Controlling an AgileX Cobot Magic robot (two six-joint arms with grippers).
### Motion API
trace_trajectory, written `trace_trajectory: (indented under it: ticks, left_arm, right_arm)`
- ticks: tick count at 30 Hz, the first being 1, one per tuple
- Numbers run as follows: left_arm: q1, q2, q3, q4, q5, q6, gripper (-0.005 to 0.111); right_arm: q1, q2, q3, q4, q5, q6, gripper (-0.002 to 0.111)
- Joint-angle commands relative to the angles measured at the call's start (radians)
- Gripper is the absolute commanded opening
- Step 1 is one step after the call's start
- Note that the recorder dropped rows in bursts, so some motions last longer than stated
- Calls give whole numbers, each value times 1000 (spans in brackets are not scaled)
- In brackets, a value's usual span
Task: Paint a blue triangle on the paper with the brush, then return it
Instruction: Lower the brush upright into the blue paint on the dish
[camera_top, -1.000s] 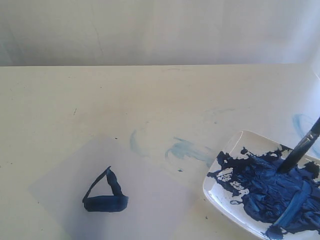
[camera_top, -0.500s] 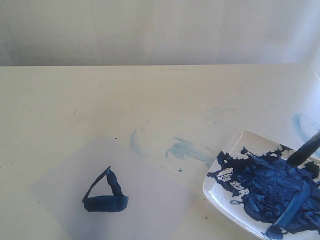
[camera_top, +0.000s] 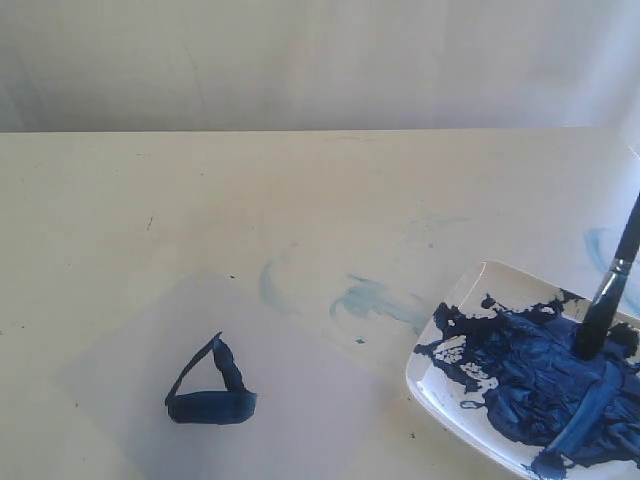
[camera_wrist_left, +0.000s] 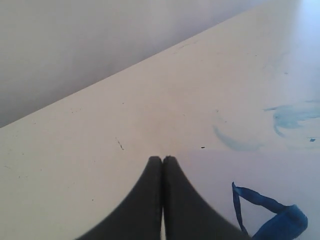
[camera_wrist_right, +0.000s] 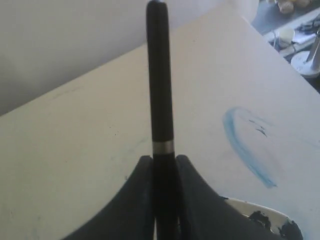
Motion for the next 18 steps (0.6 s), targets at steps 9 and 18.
trace_trajectory:
  ticks: [9,18]
  left_arm:
    - [-6,-7,1,-12,9,1,0]
    - [-6,-7,1,-12,10,3,0]
  right_arm:
    - [-225,384,-74,280,-3,-299,0]
    - [-225,573,-74,334,-146,-293,0]
